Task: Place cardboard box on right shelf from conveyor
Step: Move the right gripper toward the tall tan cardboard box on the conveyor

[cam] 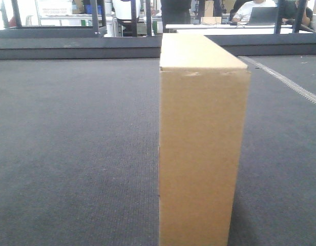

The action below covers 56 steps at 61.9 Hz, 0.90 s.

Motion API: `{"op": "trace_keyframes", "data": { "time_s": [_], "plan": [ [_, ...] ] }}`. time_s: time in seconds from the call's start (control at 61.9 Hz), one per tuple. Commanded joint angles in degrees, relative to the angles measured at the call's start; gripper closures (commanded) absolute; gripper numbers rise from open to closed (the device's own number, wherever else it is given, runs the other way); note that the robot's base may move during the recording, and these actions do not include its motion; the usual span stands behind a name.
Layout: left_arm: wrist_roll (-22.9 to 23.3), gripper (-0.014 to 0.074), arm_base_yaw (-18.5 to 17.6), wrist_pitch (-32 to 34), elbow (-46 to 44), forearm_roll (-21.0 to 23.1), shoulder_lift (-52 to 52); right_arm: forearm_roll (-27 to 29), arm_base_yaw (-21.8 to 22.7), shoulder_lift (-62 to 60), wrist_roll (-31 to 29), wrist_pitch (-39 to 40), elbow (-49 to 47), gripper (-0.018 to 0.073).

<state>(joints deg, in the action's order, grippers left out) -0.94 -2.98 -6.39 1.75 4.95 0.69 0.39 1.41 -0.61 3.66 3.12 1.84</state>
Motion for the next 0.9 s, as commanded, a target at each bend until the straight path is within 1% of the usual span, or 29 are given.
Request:
{"op": "trace_keyframes", "data": {
  "time_s": [0.0, 0.194, 0.388, 0.452, 0.517, 0.598, 0.727, 0.888],
  "plan": [
    [0.1, 0.0715, 0.1, 4.6, -0.2, 0.1, 0.6, 0.2, 0.0, -0.8, -0.2, 5.4, -0.5, 0.0529],
    [0.1, 0.0715, 0.1, 4.6, -0.2, 0.1, 0.6, 0.2, 0.0, -0.8, -0.2, 5.6, -0.5, 0.0529],
    [0.1, 0.0715, 0.1, 4.6, -0.2, 0.1, 0.6, 0.3, 0.0, -0.8, -0.2, 9.0, -0.5, 0.0529],
    [0.1, 0.0715, 0.1, 4.6, -0.2, 0.1, 0.6, 0.3, 0.0, -0.8, -0.2, 8.6, -0.8, 0.0529],
    [0.1, 0.0715, 0.1, 4.6, -0.2, 0.1, 0.6, 0.3, 0.0, -0.7, -0.2, 5.5, -2.0, 0.0529],
    [0.1, 0.0715, 0.1, 4.6, -0.2, 0.1, 0.6, 0.3, 0.0, -0.7, -0.2, -0.8, -4.6, 0.0529],
    [0.1, 0.0715, 0.1, 4.6, -0.2, 0.1, 0.6, 0.3, 0.0, -0.1, -0.2, -10.2, -11.4, 0.0529],
    [0.1, 0.0715, 0.1, 4.6, -0.2, 0.1, 0.6, 0.5, 0.0, 6.4, -0.2, -22.2, -20.4, 0.0529]
  ]
}}
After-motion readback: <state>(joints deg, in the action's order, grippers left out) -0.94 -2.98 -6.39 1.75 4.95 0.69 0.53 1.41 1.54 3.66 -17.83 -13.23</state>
